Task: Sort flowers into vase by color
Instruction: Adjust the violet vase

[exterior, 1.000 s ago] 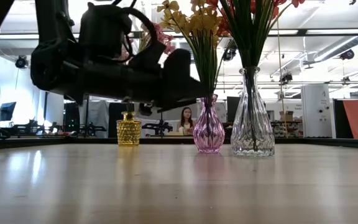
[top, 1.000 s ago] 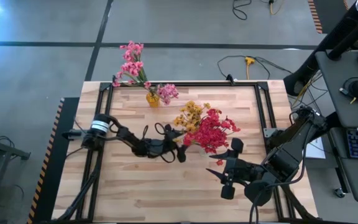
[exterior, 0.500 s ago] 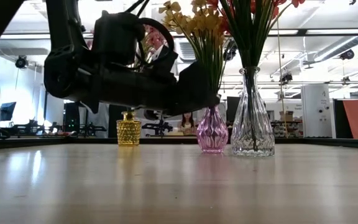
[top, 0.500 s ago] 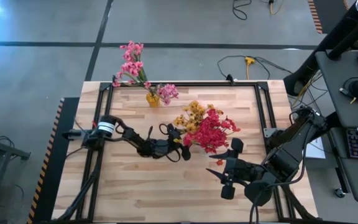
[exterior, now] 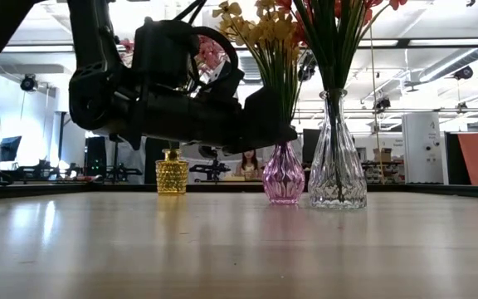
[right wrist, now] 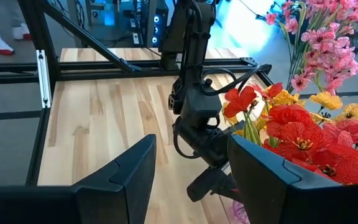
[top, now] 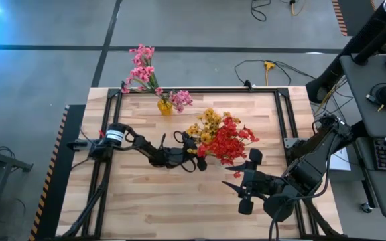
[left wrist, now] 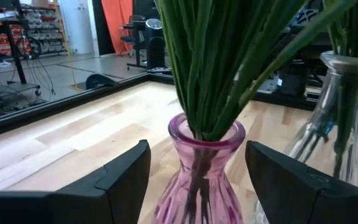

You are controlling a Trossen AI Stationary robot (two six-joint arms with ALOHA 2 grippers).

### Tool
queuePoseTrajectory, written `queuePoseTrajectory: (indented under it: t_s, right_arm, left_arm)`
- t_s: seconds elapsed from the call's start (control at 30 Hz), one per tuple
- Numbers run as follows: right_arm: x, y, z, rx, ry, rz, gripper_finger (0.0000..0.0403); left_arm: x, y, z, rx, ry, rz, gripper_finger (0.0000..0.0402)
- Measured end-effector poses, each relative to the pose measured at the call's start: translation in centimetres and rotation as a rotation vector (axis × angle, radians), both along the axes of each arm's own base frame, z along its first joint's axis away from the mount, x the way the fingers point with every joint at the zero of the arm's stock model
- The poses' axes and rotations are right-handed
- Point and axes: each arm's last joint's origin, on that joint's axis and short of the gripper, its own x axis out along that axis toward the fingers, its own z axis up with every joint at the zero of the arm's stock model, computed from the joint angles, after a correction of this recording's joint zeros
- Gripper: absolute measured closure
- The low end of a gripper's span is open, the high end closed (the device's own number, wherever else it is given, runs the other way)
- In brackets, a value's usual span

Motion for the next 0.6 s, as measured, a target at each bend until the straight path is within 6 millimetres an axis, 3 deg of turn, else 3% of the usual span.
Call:
queuePoseTrajectory:
  t_s: [0.6]
  right_arm:
    - [0.0, 0.0, -0.01, -0.001, 0.0, 0.0, 0.0211]
  left_arm:
    - [0.0, 0.56, -0.24, 0.006, 0.028, 0.033, 0.0217]
